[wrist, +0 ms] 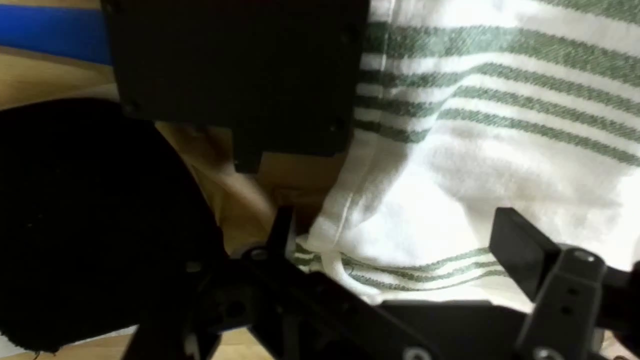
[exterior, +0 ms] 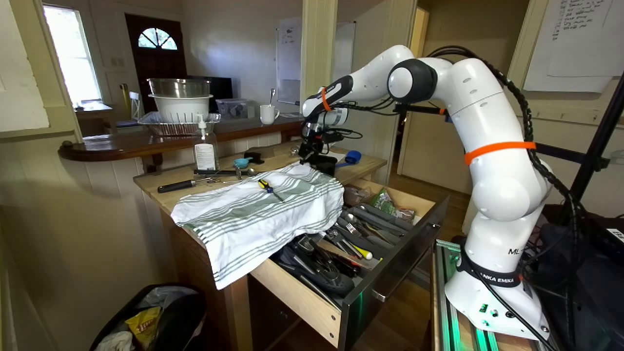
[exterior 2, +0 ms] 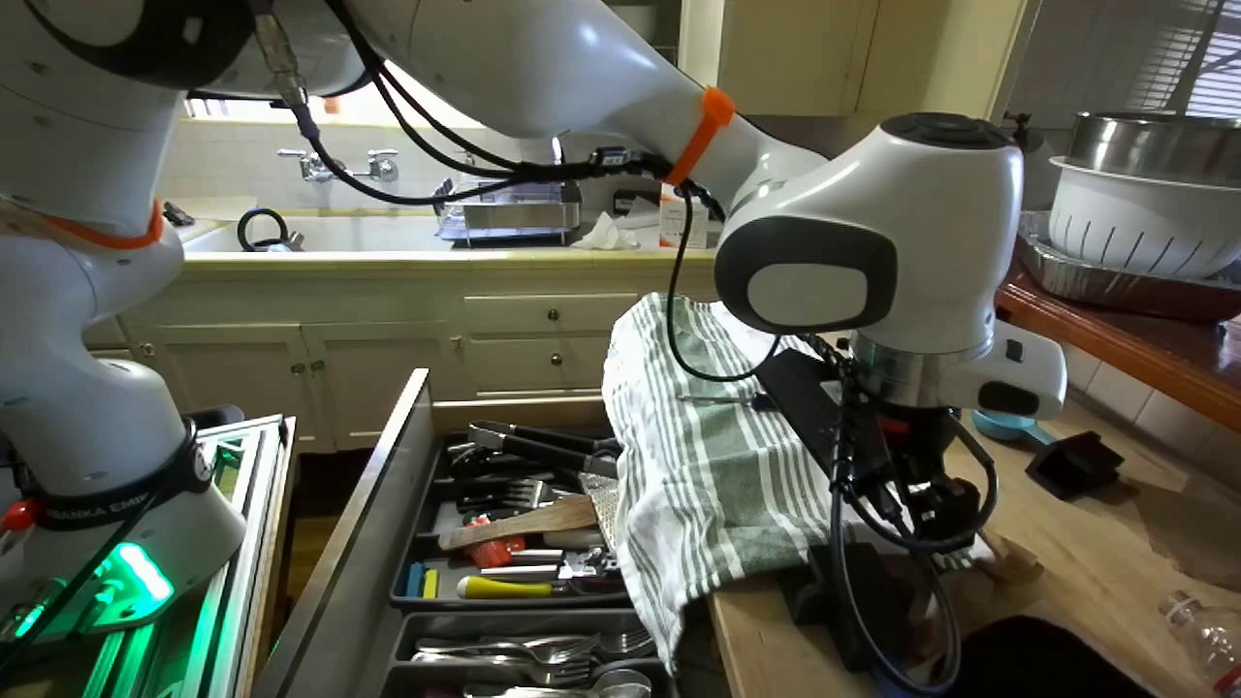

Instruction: Fold the towel twice.

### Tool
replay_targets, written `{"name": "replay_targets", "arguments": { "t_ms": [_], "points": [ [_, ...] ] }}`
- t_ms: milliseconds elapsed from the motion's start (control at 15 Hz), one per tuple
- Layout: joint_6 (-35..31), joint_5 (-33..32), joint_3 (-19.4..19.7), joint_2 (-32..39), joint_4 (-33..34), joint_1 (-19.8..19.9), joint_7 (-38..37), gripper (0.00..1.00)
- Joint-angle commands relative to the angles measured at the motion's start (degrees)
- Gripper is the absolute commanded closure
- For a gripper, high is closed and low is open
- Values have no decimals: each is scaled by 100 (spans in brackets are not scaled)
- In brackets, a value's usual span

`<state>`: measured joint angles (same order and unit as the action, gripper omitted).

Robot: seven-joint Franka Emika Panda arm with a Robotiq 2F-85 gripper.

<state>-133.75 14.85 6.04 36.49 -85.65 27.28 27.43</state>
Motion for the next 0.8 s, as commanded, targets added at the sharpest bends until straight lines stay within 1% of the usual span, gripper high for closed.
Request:
{"name": "replay_targets", "arguments": {
  "t_ms": [0, 133, 200, 267, 333, 400, 467, 667, 733],
  "points": [
    [34, 135, -155, 517, 667, 186, -272, 0],
    [-14, 92, -173, 696, 877, 221, -356, 1],
    [17, 124, -210, 784, 998, 264, -386, 13],
    [22, 92, -205, 858, 1094, 270, -440, 17],
    [46, 51, -201, 904, 1151, 270, -484, 30],
    [186, 45, -207, 933, 1221, 280, -569, 37],
    [296, -15, -180, 930, 1244, 257, -632, 47],
    [551, -81, -151, 904, 1297, 221, -779, 64],
    [644, -94, -139, 890, 1316, 210, -821, 79]
  ]
}}
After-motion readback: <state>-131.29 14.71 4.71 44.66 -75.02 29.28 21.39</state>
